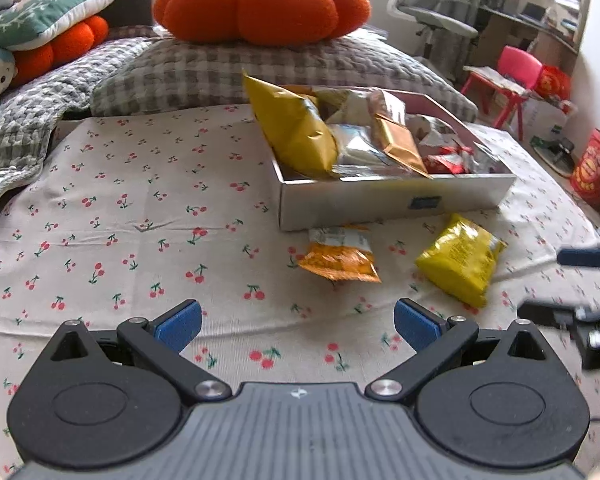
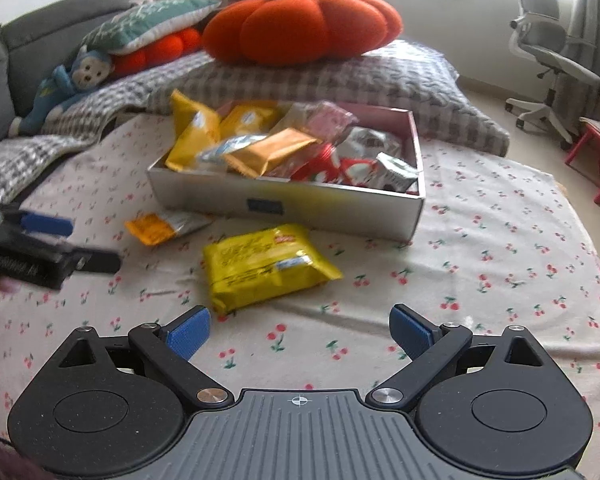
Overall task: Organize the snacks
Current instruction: 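Move both tools back toward the orange and yellow packets, then grasp orange packet with left tool while right tool grasps yellow biscuit packet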
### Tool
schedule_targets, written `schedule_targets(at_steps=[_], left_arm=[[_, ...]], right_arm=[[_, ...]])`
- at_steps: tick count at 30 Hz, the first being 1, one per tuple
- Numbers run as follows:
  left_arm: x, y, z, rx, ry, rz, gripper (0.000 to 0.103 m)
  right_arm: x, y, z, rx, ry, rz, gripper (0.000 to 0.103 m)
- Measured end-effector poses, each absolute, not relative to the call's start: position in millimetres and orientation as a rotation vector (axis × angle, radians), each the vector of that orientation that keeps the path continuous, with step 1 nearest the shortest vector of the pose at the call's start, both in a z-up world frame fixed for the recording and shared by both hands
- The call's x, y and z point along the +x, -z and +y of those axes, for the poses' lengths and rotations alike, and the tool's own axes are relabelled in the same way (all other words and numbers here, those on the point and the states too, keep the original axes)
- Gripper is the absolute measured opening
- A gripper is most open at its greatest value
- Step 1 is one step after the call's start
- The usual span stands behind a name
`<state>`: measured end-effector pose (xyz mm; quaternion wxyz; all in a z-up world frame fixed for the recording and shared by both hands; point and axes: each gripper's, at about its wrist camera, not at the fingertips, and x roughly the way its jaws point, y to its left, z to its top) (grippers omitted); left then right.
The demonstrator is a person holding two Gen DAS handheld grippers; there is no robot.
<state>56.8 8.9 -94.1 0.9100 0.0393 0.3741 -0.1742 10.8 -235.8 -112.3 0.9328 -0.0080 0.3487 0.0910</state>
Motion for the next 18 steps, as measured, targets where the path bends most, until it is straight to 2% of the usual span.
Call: schedule_targets(at_steps=[7,10,16,18], left_arm=[[82,101,6,-0.035,0.350,0.804,0.102],[88,104,2,-0.049,0.354,0.809,0.098],[94,105,-7,-0.028,0.363,0.810,0.075],[95,105,-9,-0.018,0.365,0.806,0.057]], right_arm=[[16,115,-225,-0.019,-0.202,0.730,0.098],[21,115,-223,-0.011,-0.205,0.737,0.098],[26,117,-221,-0.006,-0.208,0.745,0.098],[28,118,-220,-0.006,-0.206,0.748,0.098]])
